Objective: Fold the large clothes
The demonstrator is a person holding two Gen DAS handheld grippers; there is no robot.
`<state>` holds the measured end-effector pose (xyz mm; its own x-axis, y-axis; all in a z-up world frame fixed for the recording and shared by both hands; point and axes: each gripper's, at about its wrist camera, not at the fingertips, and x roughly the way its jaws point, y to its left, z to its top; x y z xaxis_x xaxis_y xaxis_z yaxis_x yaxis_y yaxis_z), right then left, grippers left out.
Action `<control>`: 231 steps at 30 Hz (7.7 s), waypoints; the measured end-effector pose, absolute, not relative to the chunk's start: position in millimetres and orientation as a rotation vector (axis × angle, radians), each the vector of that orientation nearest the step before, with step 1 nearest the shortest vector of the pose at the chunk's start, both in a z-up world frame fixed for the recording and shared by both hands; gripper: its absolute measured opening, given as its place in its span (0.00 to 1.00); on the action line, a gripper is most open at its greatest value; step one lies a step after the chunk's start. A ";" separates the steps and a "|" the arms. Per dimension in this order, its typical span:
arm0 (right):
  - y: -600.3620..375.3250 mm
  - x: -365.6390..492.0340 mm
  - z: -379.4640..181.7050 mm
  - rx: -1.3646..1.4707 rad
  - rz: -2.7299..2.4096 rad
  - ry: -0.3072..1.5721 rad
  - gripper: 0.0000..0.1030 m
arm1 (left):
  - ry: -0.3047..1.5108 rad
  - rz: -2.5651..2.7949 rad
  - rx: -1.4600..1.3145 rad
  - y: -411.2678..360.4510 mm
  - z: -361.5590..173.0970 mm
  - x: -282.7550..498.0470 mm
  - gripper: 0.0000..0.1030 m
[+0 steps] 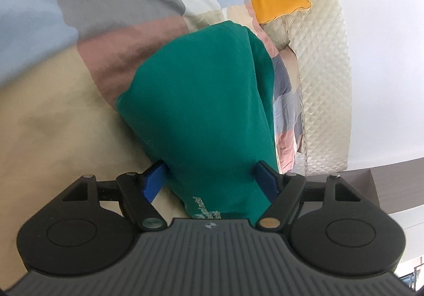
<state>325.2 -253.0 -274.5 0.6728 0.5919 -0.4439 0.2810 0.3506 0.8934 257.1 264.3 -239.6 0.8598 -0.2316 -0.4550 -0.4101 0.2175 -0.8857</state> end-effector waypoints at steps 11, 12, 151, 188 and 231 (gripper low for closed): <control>-241.5 333.6 -293.0 1.300 0.243 0.853 0.79 | 0.520 0.134 -1.553 275.1 -268.7 271.6 0.75; -238.6 336.7 -294.5 1.302 0.248 0.852 0.76 | 0.523 0.143 -1.541 275.1 -268.0 272.9 0.74; -150.9 405.0 -215.8 0.058 0.308 0.682 0.56 | 0.690 0.139 -0.225 156.7 -171.6 361.6 0.64; -214.5 287.5 -198.9 0.728 0.389 0.748 0.62 | 0.594 0.052 -0.577 112.8 -152.4 195.5 0.75; -210.8 301.6 -289.4 1.417 0.212 0.833 1.00 | 0.646 0.100 -1.323 190.0 -239.1 205.4 0.91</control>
<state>301.6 -210.8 -289.4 0.7078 0.5944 -0.3818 0.3394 0.1879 0.9217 205.4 190.0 -239.1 0.8225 -0.2873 -0.4909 -0.4228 0.2685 -0.8655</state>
